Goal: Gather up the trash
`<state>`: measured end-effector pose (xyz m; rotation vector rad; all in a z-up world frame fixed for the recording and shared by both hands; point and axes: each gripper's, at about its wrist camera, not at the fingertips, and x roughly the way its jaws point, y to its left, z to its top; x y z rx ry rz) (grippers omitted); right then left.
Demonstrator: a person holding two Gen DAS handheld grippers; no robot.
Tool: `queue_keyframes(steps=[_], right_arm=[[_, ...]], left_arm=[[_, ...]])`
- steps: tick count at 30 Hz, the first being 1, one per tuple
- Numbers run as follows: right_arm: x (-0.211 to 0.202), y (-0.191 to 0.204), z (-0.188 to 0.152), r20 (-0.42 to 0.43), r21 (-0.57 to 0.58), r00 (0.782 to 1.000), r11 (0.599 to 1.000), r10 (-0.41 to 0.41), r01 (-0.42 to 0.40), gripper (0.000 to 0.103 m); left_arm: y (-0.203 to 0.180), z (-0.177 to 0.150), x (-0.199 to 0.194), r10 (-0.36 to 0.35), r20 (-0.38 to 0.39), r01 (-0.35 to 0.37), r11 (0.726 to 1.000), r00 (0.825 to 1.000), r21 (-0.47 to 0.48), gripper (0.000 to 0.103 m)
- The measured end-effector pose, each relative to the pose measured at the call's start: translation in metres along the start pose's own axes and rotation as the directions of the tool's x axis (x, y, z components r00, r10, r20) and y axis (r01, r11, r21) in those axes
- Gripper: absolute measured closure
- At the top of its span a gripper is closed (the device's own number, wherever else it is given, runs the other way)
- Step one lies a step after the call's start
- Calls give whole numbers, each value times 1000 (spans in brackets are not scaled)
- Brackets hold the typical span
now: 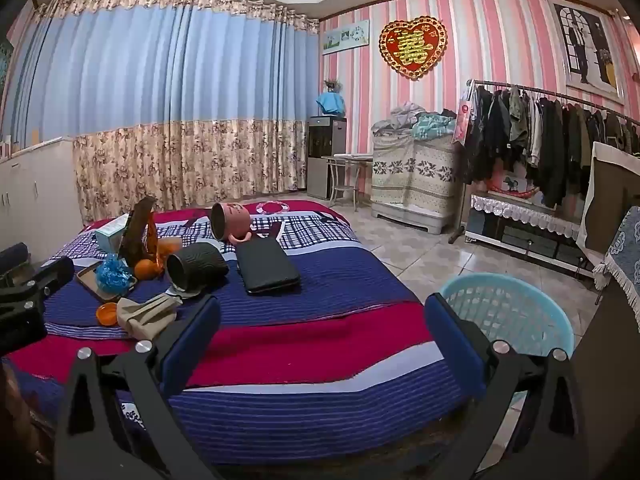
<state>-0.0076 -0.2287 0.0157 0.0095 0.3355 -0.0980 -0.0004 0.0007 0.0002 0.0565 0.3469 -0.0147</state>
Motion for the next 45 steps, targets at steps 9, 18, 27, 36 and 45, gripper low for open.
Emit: queue_keyframes(steps=[9, 18, 27, 36, 45], right_arm=[[0, 0, 0, -3, -1, 1000, 1000, 1, -1, 4], [0, 0, 0, -3, -1, 1000, 1000, 2, -2, 4], [0, 0, 0, 0, -2, 1000, 1000, -1, 1, 4], [0, -1, 0, 1, -2, 1000, 1000, 0, 0, 4], [0, 0, -1, -2, -6, 1000, 1000, 2, -2, 4]], left_arm=[[1, 1, 1, -2, -21, 2, 1000, 1000, 1, 5], [6, -2, -1, -2, -20, 2, 1000, 1000, 0, 5], [2, 1, 2, 3, -17, -3, 1000, 1000, 5, 5], [2, 1, 2, 4, -15, -4, 1000, 1000, 8, 5], [2, 2, 1, 5, -17, -5, 1000, 1000, 6, 5]])
